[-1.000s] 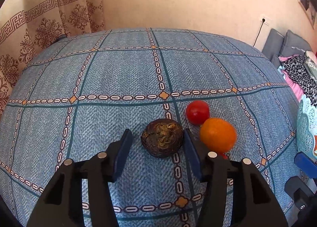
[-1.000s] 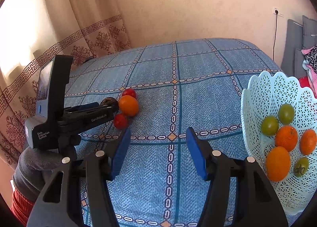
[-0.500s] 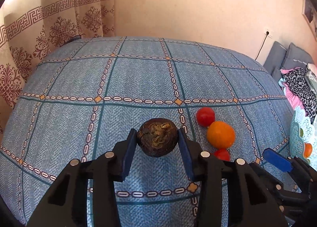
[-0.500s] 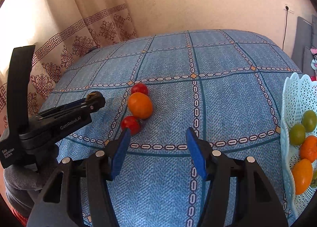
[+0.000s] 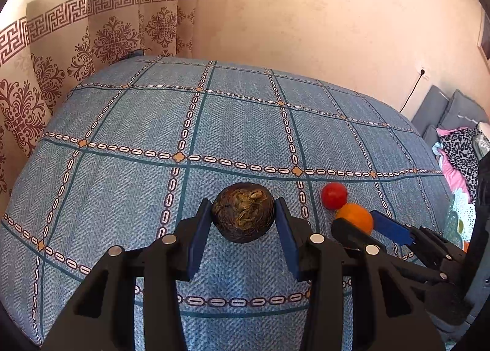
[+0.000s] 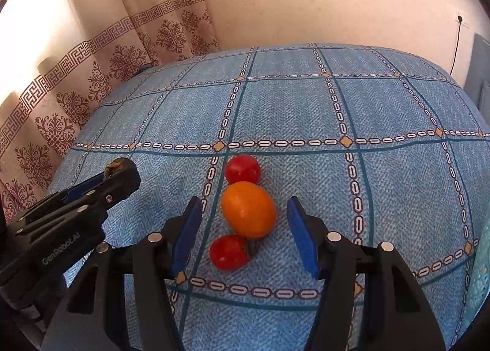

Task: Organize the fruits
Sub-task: 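Grasp the brown fruit with the left tool while the right tool grasps the orange tomato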

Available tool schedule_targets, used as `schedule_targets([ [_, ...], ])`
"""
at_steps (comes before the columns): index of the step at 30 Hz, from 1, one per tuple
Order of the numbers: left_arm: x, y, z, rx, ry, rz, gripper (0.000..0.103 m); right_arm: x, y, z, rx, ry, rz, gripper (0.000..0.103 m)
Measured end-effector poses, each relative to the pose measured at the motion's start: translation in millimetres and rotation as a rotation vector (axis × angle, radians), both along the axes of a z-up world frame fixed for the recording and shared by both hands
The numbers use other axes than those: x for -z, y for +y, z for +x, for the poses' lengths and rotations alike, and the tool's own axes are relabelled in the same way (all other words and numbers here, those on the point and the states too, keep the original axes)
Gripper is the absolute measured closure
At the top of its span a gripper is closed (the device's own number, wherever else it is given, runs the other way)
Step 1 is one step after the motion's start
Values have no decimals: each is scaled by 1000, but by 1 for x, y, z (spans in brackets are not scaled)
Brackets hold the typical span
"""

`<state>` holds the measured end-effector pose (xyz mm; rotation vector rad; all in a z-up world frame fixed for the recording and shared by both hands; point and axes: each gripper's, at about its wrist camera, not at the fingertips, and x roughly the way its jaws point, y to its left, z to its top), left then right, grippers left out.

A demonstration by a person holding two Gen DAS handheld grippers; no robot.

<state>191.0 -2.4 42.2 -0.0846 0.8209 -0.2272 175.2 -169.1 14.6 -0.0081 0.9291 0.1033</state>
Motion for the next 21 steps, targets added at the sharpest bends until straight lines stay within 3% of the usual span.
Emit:
schedule_targets([
  [2,0,1,0,-3,1,-6,60,3,2,4,7,11,-7,55],
  [8,0,2,-1,0,5,-18,60,8,3,7,17,12,-40,65],
  [21,-2,-10,-7,48,5,-41,60,-10,-9,-5,50,-13,-37,65],
])
